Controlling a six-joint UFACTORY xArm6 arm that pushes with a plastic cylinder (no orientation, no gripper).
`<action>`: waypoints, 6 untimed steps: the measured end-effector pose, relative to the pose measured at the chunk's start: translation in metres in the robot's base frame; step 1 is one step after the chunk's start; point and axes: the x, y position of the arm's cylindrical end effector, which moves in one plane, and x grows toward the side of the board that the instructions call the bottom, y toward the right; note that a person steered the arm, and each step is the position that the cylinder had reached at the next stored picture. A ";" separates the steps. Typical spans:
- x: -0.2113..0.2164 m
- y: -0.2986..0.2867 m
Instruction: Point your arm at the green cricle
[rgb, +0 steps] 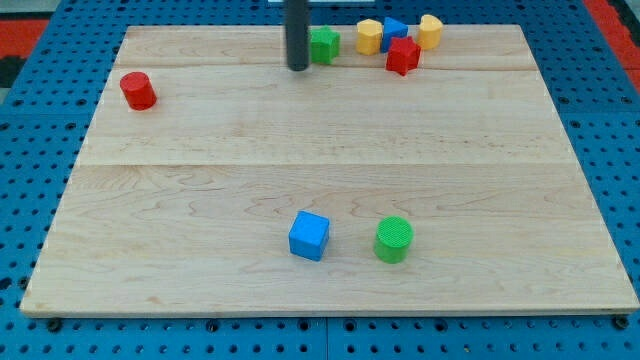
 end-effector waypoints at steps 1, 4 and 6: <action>-0.030 -0.040; 0.117 0.121; 0.298 0.270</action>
